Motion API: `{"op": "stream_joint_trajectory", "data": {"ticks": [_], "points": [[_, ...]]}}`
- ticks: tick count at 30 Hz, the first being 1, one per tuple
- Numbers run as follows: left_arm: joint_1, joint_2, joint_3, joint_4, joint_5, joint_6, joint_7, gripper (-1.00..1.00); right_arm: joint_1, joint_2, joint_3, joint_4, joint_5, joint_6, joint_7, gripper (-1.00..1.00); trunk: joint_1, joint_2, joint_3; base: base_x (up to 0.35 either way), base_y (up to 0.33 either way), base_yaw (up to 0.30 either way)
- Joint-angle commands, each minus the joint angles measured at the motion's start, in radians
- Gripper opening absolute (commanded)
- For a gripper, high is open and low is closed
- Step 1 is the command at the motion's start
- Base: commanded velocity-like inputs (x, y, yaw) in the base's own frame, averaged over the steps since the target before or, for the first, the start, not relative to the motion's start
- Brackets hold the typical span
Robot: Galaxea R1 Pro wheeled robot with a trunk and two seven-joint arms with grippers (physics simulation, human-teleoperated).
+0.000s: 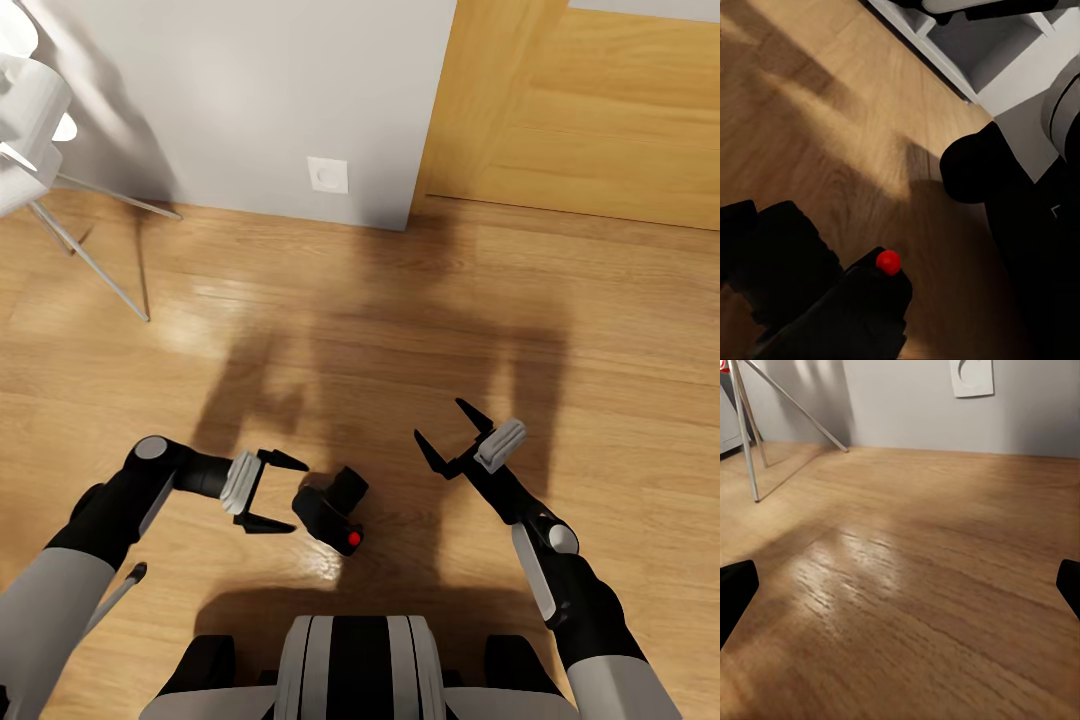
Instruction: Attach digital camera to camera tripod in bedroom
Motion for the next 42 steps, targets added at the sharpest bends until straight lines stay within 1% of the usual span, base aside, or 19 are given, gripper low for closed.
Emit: {"op": "stream_joint_trajectory", "data": {"ticks": [1,5,7,8,10,13,14,15,19,24,32,34,37,40,42], "points": [[-0.001,0.002,-0.003,0.001,0.005,-0.012,0.000,1.00,0.000,0.000,-0.001,0.001,-0.009,0.002,0.009,1.00,0.000,0.000,0.000,0.000,0.000,0.000],[-0.001,0.006,-0.003,0.005,0.004,-0.064,0.000,1.00,0.000,0.000,-0.001,0.001,-0.009,0.002,0.009,1.00,0.000,0.000,0.000,0.000,0.000,0.000],[-0.001,0.006,-0.002,0.006,0.004,-0.076,0.000,1.00,0.000,0.000,-0.001,0.001,-0.009,0.002,0.009,1.00,0.000,0.000,0.000,0.000,0.000,0.000],[-0.001,0.006,0.000,0.007,0.004,-0.092,0.000,1.00,0.000,0.000,-0.001,0.001,-0.009,0.002,0.009,1.00,0.000,0.000,0.000,0.000,0.000,0.000],[-0.001,0.005,0.001,0.008,0.002,-0.098,0.000,1.00,0.000,0.000,-0.001,0.001,-0.009,0.002,0.009,1.00,0.000,0.000,0.000,0.000,0.000,0.000],[-0.001,0.003,0.001,0.009,-0.023,-0.111,0.000,1.00,0.000,0.000,-0.001,0.001,-0.009,0.002,0.009,1.00,0.000,0.000,0.000,0.000,0.000,0.000],[-0.001,0.002,0.001,0.009,-0.041,-0.121,0.000,1.00,0.000,0.000,-0.001,0.001,-0.009,0.002,0.009,1.00,0.000,0.000,0.000,0.000,0.000,0.000],[-0.001,0.001,0.002,0.010,-0.051,-0.128,0.000,1.00,0.000,0.000,-0.001,0.001,-0.009,0.002,0.009,1.00,0.000,0.000,0.000,0.000,0.000,0.000],[-0.001,-0.002,0.002,0.014,-0.081,-0.159,0.000,1.00,0.000,0.000,-0.001,0.001,-0.009,0.002,0.009,1.00,0.000,0.000,0.000,0.000,0.000,0.000],[-0.001,-0.005,0.002,0.028,-0.100,-0.204,0.000,1.00,0.000,0.000,-0.001,0.001,-0.009,0.003,0.009,1.00,0.000,0.000,0.000,0.000,0.000,0.000],[-0.001,-0.006,-0.001,0.051,-0.106,-0.220,0.000,1.00,0.000,0.000,-0.001,0.001,-0.009,0.002,0.009,1.00,0.000,0.000,0.000,0.000,0.000,0.000],[-0.001,-0.007,-0.004,0.054,-0.107,-0.224,0.000,1.00,0.000,0.000,-0.001,0.001,-0.009,0.002,0.009,1.00,0.000,0.000,0.000,0.000,0.000,0.000],[-0.001,-0.006,-0.021,0.055,-0.107,-0.238,0.000,1.00,0.000,0.000,-0.001,0.001,-0.009,0.002,0.009,1.00,0.000,0.000,0.000,0.000,0.000,0.000],[-0.001,-0.006,-0.051,0.057,-0.107,-0.262,0.000,1.00,0.000,0.000,-0.001,0.001,-0.009,0.003,0.009,1.00,0.000,0.000,0.000,0.000,0.000,0.000],[-0.001,-0.006,-0.061,0.058,-0.107,-0.275,0.000,1.00,0.000,0.000,-0.001,0.001,-0.009,0.003,0.009,1.00,0.000,0.000,0.000,0.000,0.000,0.000]]}}
